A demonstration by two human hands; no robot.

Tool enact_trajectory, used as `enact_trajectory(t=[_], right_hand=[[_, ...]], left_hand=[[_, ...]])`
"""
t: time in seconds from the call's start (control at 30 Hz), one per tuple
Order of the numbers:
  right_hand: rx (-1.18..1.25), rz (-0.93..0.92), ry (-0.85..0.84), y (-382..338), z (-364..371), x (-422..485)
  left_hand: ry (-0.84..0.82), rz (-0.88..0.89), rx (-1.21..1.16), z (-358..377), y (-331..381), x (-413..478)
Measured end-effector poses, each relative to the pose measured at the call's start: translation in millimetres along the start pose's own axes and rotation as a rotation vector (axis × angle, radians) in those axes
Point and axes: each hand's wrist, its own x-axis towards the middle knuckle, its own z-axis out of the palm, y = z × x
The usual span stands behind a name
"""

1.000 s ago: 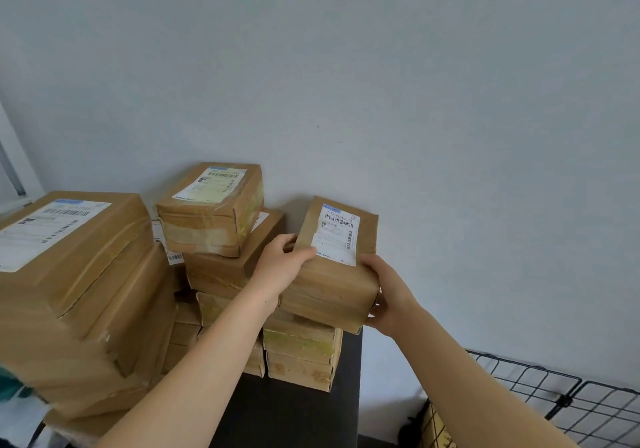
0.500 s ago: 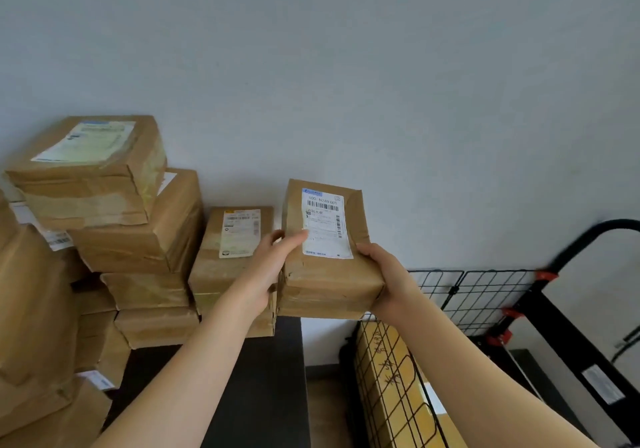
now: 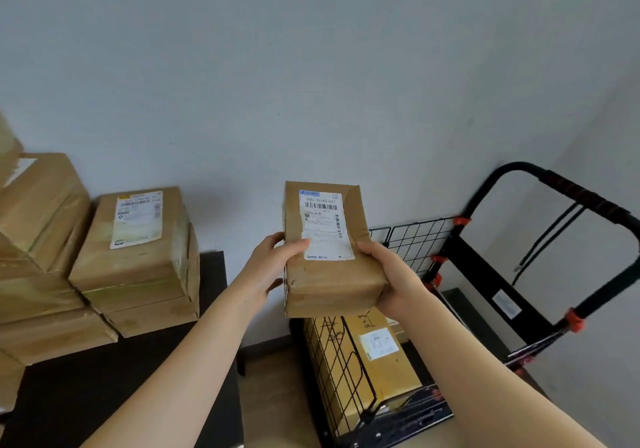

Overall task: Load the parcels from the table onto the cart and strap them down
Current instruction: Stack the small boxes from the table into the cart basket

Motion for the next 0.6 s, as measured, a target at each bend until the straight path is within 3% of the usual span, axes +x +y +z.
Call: enact_trajectory(t=[0.6], right_hand=[[-0.111, -0.045, 0.027, -75, -283, 68]], left_hand=[[0.034, -0.081, 0.189, 287, -28, 51]])
